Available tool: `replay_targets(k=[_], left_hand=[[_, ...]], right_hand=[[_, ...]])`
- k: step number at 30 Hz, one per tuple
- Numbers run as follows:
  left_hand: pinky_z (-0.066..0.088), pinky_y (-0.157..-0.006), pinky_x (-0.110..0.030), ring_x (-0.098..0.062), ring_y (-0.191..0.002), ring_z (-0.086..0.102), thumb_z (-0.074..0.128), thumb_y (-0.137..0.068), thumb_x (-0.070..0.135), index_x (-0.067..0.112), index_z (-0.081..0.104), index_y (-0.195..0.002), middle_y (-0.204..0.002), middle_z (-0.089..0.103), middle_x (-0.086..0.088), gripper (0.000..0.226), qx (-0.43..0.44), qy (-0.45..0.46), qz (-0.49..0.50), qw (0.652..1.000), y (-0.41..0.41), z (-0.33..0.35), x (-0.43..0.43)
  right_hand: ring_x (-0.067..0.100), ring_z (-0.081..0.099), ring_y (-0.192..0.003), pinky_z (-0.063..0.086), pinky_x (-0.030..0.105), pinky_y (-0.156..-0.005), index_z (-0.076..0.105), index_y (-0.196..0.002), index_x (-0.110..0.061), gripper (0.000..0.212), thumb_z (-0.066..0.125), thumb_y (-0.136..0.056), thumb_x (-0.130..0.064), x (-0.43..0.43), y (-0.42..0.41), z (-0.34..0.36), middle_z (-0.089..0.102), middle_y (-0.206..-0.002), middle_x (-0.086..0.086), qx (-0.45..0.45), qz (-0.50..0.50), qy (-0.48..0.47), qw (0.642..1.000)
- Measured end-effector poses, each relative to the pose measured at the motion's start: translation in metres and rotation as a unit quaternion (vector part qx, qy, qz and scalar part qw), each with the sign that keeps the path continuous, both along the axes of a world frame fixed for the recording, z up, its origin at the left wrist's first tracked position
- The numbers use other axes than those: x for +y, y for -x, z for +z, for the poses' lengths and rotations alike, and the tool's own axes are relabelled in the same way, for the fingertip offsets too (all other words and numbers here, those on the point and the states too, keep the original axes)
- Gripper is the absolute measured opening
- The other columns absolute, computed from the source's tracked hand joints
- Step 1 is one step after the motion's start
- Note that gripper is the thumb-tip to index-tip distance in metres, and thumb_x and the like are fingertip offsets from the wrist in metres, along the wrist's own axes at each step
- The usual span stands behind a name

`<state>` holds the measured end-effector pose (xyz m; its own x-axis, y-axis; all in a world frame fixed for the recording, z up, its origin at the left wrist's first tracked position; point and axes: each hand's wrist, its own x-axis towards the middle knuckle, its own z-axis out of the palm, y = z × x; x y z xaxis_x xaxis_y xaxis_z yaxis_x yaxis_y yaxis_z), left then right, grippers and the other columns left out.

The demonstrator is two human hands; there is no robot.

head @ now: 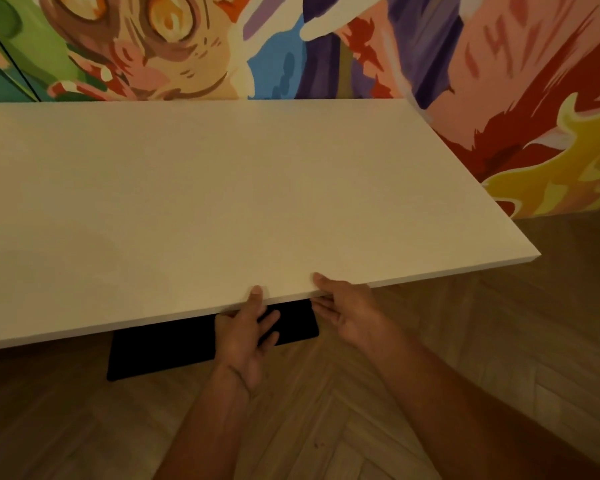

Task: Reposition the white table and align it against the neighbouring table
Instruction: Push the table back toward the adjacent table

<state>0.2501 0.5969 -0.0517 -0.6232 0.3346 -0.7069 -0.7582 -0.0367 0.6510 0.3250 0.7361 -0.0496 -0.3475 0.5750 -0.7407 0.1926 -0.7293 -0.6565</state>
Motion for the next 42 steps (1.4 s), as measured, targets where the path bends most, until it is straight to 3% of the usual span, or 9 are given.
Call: replay_targets(k=[5, 8, 12, 19, 24, 29, 34, 42], left_hand=[[0.058, -0.069, -0.031, -0.019, -0.106, 0.07, 0.075, -0.093, 0.036, 0.014, 0.05, -0.145, -0.129, 0.068, -0.006, 0.062, -0.042, -0.015, 0.009, 0.999, -0.014, 0.007, 0.036], [0.059, -0.067, -0.031, -0.017, -0.105, 0.07, 0.077, -0.092, 0.034, 0.015, 0.049, -0.145, -0.127, 0.069, -0.003, 0.063, -0.051, -0.002, 0.017, 0.999, -0.014, 0.005, 0.047], [0.061, -0.052, -0.03, -0.02, -0.102, 0.071, 0.079, -0.091, 0.031, 0.016, 0.044, -0.148, -0.123, 0.07, -0.004, 0.069, -0.067, 0.019, 0.034, 0.997, -0.006, -0.002, 0.057], [0.061, -0.051, -0.034, -0.018, -0.101, 0.072, 0.077, -0.092, 0.034, 0.019, 0.042, -0.147, -0.118, 0.07, -0.001, 0.068, -0.041, 0.054, 0.022, 0.997, -0.009, -0.006, 0.061], [0.059, -0.05, -0.03, -0.016, -0.096, 0.074, 0.078, -0.091, 0.035, 0.018, 0.044, -0.145, -0.117, 0.072, -0.001, 0.066, -0.024, 0.061, 0.021, 0.998, -0.011, -0.005, 0.06], [0.058, -0.051, -0.028, -0.013, -0.094, 0.075, 0.076, -0.091, 0.039, 0.019, 0.046, -0.145, -0.118, 0.073, 0.001, 0.065, -0.013, 0.066, 0.013, 0.998, -0.011, -0.008, 0.06], [0.055, -0.058, -0.031, -0.013, -0.092, 0.074, 0.074, -0.094, 0.038, 0.017, 0.051, -0.141, -0.113, 0.072, 0.001, 0.057, -0.006, 0.072, 0.012, 0.997, -0.011, -0.008, 0.063], [0.056, -0.056, -0.031, -0.014, -0.091, 0.075, 0.076, -0.092, 0.037, 0.017, 0.048, -0.143, -0.116, 0.072, 0.001, 0.062, -0.002, 0.078, 0.021, 0.997, -0.012, -0.006, 0.064]], right_hand=[[0.021, 0.069, -0.084, 0.06, 0.026, -0.059, 0.067, -0.111, 0.0, 0.036, 0.082, -0.084, -0.018, 0.005, -0.002, 0.003, 0.071, -0.104, 0.014, 0.001, -0.017, 0.009, 1.0], [0.022, 0.067, -0.087, 0.061, 0.029, -0.063, 0.067, -0.115, -0.002, 0.039, 0.082, -0.084, -0.02, 0.014, -0.008, 0.004, 0.07, -0.108, 0.013, -0.003, -0.03, 0.009, 1.0], [0.022, 0.068, -0.091, 0.061, 0.032, -0.069, 0.065, -0.118, -0.002, 0.046, 0.085, -0.08, -0.019, 0.034, -0.018, 0.004, 0.07, -0.109, 0.012, 0.004, -0.051, 0.006, 0.999], [0.023, 0.068, -0.095, 0.062, 0.033, -0.07, 0.063, -0.098, -0.002, 0.031, 0.082, -0.083, -0.02, 0.051, -0.024, 0.001, 0.068, -0.105, 0.013, 0.005, -0.003, 0.015, 1.0], [0.024, 0.068, -0.099, 0.06, 0.029, -0.059, 0.063, -0.113, 0.0, 0.045, 0.084, -0.081, -0.024, 0.054, -0.024, -0.003, 0.068, -0.114, 0.014, 0.009, 0.014, 0.015, 1.0], [0.026, 0.067, -0.1, 0.062, 0.029, -0.061, 0.06, -0.121, 0.001, 0.053, 0.085, -0.081, -0.024, 0.055, -0.024, -0.004, 0.065, -0.119, 0.015, 0.014, 0.008, 0.014, 1.0], [0.02, 0.064, -0.086, 0.063, 0.031, -0.07, 0.055, -0.129, 0.002, 0.058, 0.082, -0.084, -0.023, 0.055, -0.025, 0.0, 0.062, -0.121, 0.012, 0.02, 0.007, 0.023, 1.0], [0.018, 0.063, -0.087, 0.063, 0.03, -0.067, 0.053, -0.132, 0.002, 0.064, 0.083, -0.083, -0.023, 0.053, -0.025, 0.003, 0.062, -0.122, 0.013, 0.018, -0.003, 0.015, 1.0]])
